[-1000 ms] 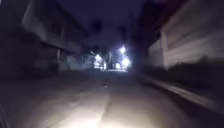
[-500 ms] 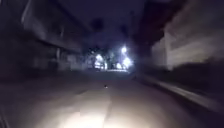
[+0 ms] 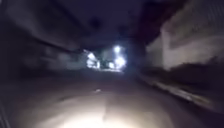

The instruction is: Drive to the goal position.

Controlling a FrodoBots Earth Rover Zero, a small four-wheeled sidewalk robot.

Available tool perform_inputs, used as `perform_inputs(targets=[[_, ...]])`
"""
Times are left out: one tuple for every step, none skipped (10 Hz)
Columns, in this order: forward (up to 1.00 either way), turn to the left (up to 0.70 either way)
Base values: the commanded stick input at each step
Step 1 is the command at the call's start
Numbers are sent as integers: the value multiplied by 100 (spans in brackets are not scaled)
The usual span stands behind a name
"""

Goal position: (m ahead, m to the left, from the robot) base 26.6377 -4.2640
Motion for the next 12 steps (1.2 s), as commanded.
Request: perform_inputs(targets=[[70, 0], [70, 0], [70, 0], [70, 0], [70, 0], [70, 0], [70, 0], [70, 0], [70, 0], [70, 0], [70, 0], [70, 0]])
